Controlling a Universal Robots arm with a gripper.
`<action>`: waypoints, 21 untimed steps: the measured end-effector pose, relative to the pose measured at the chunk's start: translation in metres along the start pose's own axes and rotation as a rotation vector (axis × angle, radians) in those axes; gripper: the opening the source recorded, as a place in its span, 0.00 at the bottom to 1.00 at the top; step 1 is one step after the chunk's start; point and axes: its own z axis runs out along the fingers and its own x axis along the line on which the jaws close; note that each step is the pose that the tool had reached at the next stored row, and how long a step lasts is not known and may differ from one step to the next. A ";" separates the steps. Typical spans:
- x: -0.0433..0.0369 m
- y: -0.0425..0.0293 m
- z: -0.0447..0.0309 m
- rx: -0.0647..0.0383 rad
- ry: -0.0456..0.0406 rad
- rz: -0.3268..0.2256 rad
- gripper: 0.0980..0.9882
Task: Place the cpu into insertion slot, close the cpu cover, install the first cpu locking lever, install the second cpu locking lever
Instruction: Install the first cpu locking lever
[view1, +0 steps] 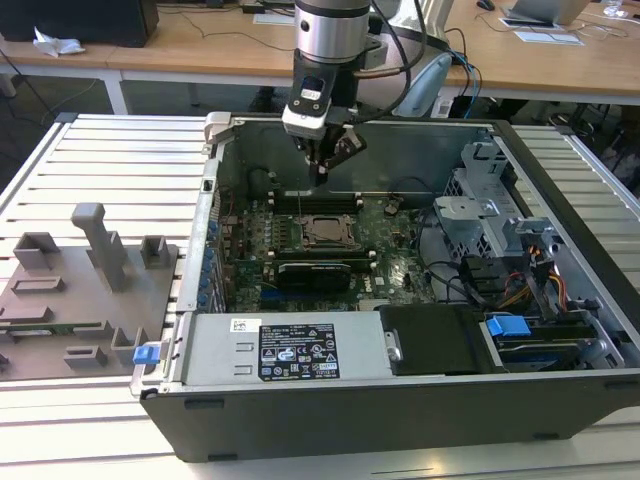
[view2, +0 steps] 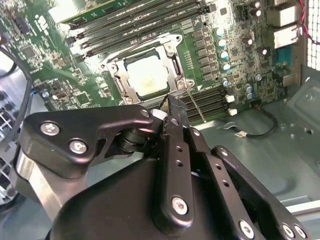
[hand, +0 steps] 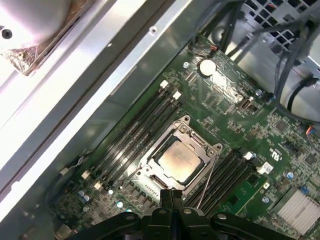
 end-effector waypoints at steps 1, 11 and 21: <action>0.0000 0.0000 0.0000 0.000 0.0000 -0.012 0.01; 0.0000 0.0000 0.0000 0.000 0.0005 -0.245 0.01; 0.0000 0.0000 0.0000 0.000 0.0009 -0.401 0.01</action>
